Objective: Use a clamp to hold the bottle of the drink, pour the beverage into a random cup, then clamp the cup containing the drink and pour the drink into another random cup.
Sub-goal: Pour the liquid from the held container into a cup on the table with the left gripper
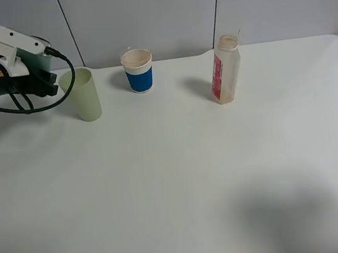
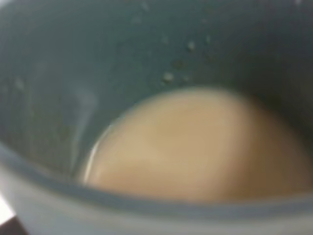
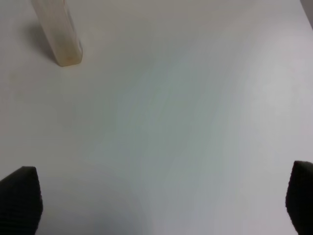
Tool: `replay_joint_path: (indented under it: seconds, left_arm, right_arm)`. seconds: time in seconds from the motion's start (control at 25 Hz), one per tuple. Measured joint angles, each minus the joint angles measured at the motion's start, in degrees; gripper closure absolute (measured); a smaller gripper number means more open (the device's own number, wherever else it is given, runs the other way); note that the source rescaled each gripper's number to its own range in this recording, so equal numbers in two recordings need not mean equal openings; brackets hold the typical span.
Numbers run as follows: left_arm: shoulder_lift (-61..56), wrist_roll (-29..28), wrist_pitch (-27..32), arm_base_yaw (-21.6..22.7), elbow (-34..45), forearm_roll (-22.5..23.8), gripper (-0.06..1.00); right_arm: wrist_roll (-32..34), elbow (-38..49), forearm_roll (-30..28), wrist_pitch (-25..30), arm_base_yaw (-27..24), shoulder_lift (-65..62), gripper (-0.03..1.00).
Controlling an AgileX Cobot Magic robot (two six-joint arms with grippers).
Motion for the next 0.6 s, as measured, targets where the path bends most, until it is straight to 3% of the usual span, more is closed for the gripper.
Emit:
replay_joint_path:
  seconds: [0.6]
  left_arm:
    - [0.0, 4.56, 0.0, 0.0, 0.0, 4.44, 0.94]
  right_arm:
    - [0.0, 0.0, 0.0, 0.0, 0.0, 0.0, -0.03]
